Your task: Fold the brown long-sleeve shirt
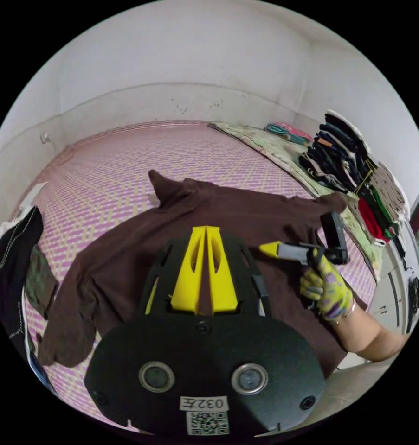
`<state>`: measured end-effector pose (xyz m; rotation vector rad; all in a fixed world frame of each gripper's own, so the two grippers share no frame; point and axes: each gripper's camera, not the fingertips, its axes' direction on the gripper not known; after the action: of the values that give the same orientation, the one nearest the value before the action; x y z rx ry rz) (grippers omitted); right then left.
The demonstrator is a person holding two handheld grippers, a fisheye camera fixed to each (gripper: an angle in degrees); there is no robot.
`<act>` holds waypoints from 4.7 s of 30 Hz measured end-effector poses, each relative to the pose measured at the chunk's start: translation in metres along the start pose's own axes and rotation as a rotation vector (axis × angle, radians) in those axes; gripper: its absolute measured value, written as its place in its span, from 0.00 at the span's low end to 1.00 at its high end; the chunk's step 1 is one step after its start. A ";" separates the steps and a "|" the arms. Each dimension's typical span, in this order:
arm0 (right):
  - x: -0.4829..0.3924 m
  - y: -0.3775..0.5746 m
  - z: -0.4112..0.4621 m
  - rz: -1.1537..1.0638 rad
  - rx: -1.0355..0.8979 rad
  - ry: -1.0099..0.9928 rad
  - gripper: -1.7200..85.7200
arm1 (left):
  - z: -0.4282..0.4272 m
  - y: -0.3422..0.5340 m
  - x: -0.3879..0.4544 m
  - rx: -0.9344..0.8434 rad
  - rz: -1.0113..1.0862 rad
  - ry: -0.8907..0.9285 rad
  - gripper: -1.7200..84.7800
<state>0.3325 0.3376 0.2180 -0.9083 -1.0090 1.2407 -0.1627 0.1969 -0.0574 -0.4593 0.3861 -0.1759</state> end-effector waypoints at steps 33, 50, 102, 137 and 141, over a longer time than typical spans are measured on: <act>0.069 -0.036 -0.017 0.048 -0.065 0.139 0.02 | 0.244 -0.212 0.065 -0.276 0.213 -0.114 0.01; 0.110 -0.046 0.003 0.065 -0.053 0.118 0.03 | 0.213 -0.145 0.063 -0.369 0.258 -0.283 0.01; -0.017 0.346 0.059 -0.261 -0.242 0.799 0.01 | -0.063 0.323 0.027 -0.398 0.001 -0.266 0.01; -0.081 0.342 -0.158 -0.274 0.393 0.603 0.01 | -0.032 0.161 0.065 0.023 0.339 0.418 0.03; -0.055 0.341 -0.201 -0.098 0.552 0.479 0.01 | 0.025 0.077 0.170 0.030 0.469 0.546 0.04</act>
<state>0.4168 0.3206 -0.1721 -0.6598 -0.2982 1.0670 0.0089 0.2321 -0.1270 -0.2746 1.0114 0.1557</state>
